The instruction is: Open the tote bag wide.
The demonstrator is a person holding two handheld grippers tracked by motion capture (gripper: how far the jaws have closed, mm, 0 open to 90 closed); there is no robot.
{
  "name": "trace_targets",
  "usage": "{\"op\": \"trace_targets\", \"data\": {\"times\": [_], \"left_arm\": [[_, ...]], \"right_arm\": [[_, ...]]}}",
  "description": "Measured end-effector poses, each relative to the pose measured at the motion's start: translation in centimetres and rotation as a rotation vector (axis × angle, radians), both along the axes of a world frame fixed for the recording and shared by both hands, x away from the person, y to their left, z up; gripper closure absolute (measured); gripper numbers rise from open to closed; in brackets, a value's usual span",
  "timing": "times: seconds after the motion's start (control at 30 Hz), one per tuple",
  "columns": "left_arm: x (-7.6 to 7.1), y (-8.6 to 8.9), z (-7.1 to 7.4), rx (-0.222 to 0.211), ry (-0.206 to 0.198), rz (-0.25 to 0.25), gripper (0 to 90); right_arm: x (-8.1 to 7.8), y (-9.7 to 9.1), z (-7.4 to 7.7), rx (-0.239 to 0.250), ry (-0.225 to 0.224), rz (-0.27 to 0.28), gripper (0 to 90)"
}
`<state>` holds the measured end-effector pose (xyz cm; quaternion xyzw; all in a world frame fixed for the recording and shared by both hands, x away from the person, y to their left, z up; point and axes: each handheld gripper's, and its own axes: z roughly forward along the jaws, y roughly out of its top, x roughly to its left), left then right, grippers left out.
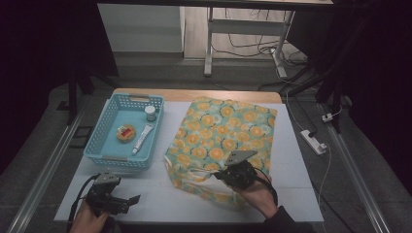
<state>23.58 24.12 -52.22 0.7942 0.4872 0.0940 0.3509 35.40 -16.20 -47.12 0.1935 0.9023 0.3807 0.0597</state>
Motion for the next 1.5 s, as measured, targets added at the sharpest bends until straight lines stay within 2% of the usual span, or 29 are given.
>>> {"op": "trace_targets", "data": {"times": [0.03, 0.1, 0.27, 0.4, 0.6, 0.77, 0.93, 1.1, 1.13, 1.5], "left_arm": [[0.0, 0.0, 0.0, 0.0, 0.001, 0.0, 0.0], [0.0, 0.0, 0.0, -0.001, 0.003, 0.0, 0.0], [0.0, 0.0, 0.0, -0.001, 0.004, 0.001, 0.0], [0.1, 0.0, 0.0, -0.003, 0.006, 0.003, 0.0], [0.1, 0.1, -0.1, -0.007, 0.011, 0.003, 0.0], [0.2, 0.1, -0.1, -0.007, 0.015, 0.004, 0.0], [0.2, 0.1, -0.1, -0.008, 0.016, 0.005, 0.0], [0.2, 0.1, -0.1, -0.011, 0.017, 0.005, 0.0], [0.2, 0.1, -0.1, -0.012, 0.017, 0.006, 0.0], [0.2, 0.2, -0.1, -0.018, 0.02, 0.007, 0.0]], "right_arm": [[1.0, -0.2, 0.0, 0.007, 0.016, -0.022, 89.3], [1.3, -0.3, 0.0, 0.01, 0.02, -0.026, 89.3], [3.5, -0.7, 0.4, 0.022, 0.02, -0.059, 89.3], [4.6, -0.7, 0.6, 0.024, 0.009, -0.074, 89.3], [7.2, -1.1, 0.9, 0.031, -0.008, -0.119, 89.3], [8.7, -1.1, 1.1, 0.05, -0.015, -0.134, 89.3], [9.9, -1.0, 0.9, 0.048, -0.02, -0.143, 89.3], [11.8, -1.4, 0.8, 0.066, -0.012, -0.178, 89.3], [11.8, -1.4, 0.8, 0.066, -0.012, -0.178, 89.3], [15.4, -2.7, 1.2, 0.093, -0.044, -0.249, 89.3]]}}
